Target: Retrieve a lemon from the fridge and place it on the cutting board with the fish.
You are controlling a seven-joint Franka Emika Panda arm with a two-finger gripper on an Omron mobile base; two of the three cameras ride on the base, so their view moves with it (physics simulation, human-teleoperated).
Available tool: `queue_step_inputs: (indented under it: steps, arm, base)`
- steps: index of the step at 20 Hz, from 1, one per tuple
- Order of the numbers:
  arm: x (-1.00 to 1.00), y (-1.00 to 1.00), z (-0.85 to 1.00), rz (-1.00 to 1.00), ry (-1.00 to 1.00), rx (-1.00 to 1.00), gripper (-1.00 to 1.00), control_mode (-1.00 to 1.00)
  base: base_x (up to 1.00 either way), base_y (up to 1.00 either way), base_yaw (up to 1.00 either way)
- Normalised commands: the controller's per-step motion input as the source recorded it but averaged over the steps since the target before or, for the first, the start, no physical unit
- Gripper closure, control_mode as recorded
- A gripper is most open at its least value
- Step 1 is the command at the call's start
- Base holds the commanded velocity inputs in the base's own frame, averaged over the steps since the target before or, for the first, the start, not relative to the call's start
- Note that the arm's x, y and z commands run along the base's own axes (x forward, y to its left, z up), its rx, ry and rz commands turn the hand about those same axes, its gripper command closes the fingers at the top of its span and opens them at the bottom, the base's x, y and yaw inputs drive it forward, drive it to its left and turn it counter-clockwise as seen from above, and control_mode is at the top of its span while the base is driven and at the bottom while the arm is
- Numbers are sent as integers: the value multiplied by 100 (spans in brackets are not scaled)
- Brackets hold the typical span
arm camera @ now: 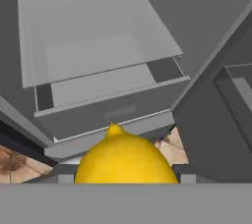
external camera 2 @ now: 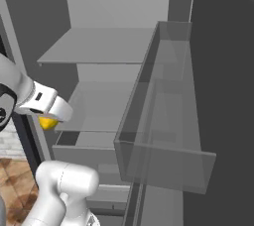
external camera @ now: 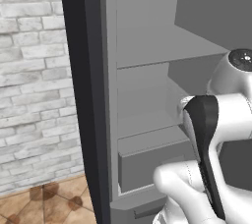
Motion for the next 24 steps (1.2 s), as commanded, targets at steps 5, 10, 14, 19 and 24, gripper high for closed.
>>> queue_step_inputs:
  steps: [5,10,14,19,24]
  arm:
    - [-8,16,-48,17,25,0,100,-100]
    - [6,0,-28,14,19,3,100,-100]
    - [1,-1,-22,0,11,0,100,-100]
    - [0,0,0,0,0,0,100,-100]
    - [-14,10,-10,-5,0,0,100,-100]
  base:
    - [0,0,0]
    - [0,0,0]
    - [0,0,0]
    - [0,0,0]
    - [0,0,0]
